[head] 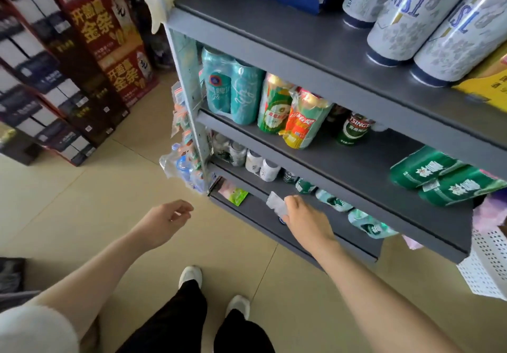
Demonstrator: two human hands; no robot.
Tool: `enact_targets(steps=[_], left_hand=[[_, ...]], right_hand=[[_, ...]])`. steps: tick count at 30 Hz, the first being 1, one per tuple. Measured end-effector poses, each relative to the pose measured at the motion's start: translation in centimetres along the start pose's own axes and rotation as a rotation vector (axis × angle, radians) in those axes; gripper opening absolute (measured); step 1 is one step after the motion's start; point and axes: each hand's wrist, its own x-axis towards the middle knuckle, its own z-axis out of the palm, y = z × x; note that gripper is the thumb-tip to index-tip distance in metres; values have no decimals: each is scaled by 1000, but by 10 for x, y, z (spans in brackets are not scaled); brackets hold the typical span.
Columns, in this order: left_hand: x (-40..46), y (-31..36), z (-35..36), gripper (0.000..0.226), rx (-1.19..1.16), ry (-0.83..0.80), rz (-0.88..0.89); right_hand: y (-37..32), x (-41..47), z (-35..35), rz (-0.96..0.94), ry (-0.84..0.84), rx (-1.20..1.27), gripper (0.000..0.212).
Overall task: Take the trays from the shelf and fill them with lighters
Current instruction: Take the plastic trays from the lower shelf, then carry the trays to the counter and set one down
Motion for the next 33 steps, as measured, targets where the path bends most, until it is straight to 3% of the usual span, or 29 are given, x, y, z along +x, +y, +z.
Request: enact_targets(steps=[4,8,14,20,25,29,33], left_hand=[[-26,-59,-19,14,-65,126,-196],[-57,-118,-46,14,-130,267,-385],[-87,-183,-100,17,-259,543,-571],[-90,-258,-172,20,-350,586,-706],[-66,-293,-251,12,-418,626,-732],[-21,-298,-328,14,-475,789,-651],[29,-317,-401,18,-430,832,-567]], right_hand=[[-40,41,0,-114,-229,56,32],[-108,96,-15,-316,-350,61,25],[-246,183,-51,-566,-324,34,10],[-378,282,-62,-683,-355,26,11],[-446,360,-59,-691,-437,-87,21],[-479,434,-59,-650,-457,-162,18],[-528,514,-66,-673,-442,-189,17]])
